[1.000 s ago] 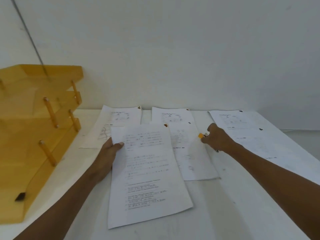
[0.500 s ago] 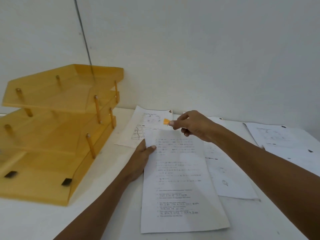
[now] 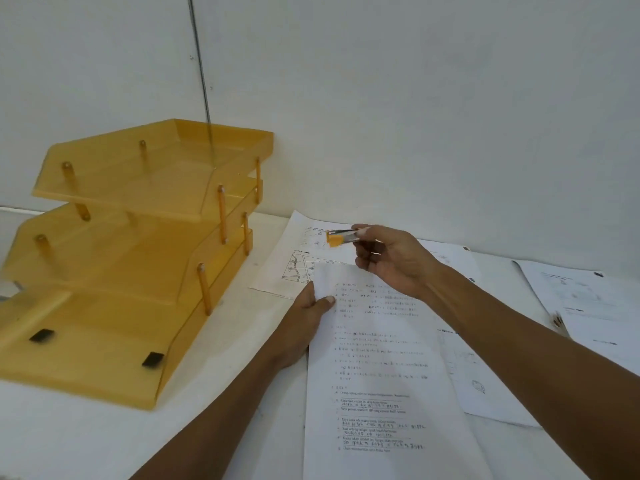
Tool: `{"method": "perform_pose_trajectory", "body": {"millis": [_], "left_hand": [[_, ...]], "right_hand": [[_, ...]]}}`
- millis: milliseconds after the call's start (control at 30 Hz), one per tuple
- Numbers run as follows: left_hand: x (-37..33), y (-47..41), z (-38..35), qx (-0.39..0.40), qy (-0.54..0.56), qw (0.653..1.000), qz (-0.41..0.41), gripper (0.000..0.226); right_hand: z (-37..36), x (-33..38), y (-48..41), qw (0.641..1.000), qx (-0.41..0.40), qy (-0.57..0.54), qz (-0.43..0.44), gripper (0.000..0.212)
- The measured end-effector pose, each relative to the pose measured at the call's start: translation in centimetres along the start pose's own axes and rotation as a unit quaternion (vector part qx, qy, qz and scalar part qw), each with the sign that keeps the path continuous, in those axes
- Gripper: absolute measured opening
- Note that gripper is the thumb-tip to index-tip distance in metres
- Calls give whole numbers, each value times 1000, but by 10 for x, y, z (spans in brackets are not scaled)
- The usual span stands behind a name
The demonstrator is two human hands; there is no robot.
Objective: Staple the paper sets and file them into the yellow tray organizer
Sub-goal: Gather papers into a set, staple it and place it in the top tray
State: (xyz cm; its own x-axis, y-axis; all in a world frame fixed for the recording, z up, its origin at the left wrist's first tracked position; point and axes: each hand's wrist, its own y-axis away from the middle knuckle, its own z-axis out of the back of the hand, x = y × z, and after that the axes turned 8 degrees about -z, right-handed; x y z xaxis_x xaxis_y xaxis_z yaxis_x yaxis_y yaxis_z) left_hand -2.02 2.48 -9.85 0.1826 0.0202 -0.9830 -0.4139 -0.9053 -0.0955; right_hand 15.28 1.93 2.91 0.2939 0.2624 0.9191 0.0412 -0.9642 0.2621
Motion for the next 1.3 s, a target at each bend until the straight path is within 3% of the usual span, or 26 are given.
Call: {"method": "perform_pose_trajectory", "body": {"millis": [133,400,533,633,733,933,1300], "left_hand": [[1,-1,0,-3,3,1000,-1,35],[3,-2,-1,-11,-5,1000,3,38],[1,-1,-1,-7,-8,1000,3,36],[0,-1,-1,-2,-14,1000,2,34],[1,-1,-2,-2,-1,1000,-2,36],[4,-1,-2,-4,-14,1000,-14,35],[4,-1,-4,-7,-37,999,-19,36]], "right_hand": [[-7,-7,-5,991,47,-124,-27,8],[-18,-11,-15,994,40,-102,-29,20],[-20,-7,-21,993,3,101,62,26],[-17,-5,-24,951,-12,282,124,23],[-14,-8,-25,915,-6,387,116,24],[-10,-15,-30,914,17,401,60,20],[-11,-14,-35,925,11,378,37,20]]}}
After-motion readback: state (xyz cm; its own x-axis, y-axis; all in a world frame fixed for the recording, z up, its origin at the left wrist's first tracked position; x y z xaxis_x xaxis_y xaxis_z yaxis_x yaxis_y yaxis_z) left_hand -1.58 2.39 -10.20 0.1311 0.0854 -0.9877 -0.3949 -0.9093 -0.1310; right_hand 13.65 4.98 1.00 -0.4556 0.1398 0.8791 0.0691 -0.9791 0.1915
